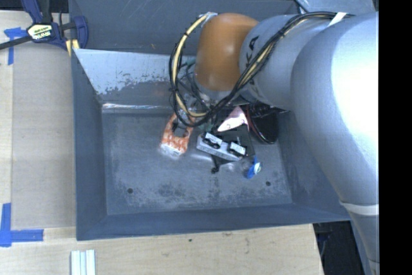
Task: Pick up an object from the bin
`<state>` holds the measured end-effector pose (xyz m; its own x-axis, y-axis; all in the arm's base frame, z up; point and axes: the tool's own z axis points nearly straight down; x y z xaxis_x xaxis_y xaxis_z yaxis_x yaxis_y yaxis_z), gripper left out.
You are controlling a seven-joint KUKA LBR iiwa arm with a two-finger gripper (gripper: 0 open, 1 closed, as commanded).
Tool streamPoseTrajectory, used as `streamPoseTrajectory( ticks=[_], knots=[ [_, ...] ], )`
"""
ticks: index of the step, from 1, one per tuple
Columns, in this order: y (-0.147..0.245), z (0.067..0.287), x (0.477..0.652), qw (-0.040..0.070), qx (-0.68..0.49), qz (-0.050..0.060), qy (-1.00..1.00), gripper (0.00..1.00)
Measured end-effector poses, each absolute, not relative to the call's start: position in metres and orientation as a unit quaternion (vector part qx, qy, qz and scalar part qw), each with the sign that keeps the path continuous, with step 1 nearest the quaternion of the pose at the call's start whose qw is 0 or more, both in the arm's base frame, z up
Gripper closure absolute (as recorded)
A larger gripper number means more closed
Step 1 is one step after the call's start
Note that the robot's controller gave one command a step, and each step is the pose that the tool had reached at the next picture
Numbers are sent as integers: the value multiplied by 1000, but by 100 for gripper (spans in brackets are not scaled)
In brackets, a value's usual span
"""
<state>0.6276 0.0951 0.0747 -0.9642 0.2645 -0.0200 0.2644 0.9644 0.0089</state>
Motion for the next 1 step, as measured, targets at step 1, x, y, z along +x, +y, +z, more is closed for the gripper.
streamPoseTrajectory(
  ticks=[1],
  knots=[
    [102,161,615,8,145,2,989,100]
  ],
)
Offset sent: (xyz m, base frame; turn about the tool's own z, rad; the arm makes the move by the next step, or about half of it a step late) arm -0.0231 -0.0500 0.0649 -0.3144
